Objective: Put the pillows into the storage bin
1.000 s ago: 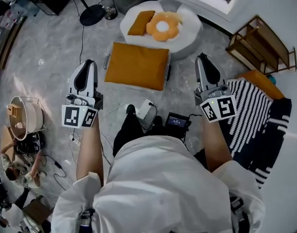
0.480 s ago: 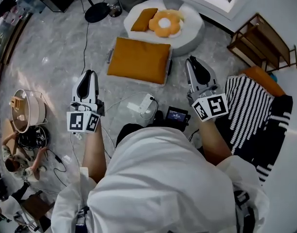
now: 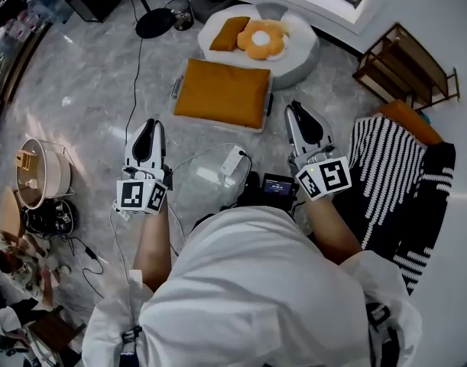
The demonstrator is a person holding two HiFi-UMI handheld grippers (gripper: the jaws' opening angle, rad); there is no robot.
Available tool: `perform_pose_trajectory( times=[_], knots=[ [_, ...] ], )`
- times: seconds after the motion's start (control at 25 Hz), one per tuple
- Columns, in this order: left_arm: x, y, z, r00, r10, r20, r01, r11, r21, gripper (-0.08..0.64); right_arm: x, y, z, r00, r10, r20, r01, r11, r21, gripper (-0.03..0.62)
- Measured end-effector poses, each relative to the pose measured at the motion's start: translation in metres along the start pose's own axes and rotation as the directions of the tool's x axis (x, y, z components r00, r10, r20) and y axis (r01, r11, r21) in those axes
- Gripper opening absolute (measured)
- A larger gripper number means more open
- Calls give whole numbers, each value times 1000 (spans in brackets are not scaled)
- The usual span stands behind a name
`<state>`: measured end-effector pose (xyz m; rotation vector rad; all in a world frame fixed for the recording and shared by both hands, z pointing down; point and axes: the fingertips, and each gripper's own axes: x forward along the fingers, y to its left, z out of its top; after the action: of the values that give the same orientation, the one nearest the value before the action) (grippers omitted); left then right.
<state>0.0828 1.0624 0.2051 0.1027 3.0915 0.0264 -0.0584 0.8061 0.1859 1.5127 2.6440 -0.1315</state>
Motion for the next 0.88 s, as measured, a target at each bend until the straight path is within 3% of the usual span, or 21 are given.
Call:
perform_pose_trajectory(
  times=[0.4,0.68,0.88],
  knots=[
    [-79,-11,-26,997,-65,-31,64,997,-46,46,-50,78,-23,997,-51,-66,51,999,8,48],
    [-95,-31,-23,996,-83,-24,82,995,-58,46,-86,77,-27,992,-92,-90,94,995,14,48],
    [-91,-58,-25,992,-119,-36,115,990,-82,46,-96,52,-33,987,-128,-101,133,990,47,48]
  ],
)
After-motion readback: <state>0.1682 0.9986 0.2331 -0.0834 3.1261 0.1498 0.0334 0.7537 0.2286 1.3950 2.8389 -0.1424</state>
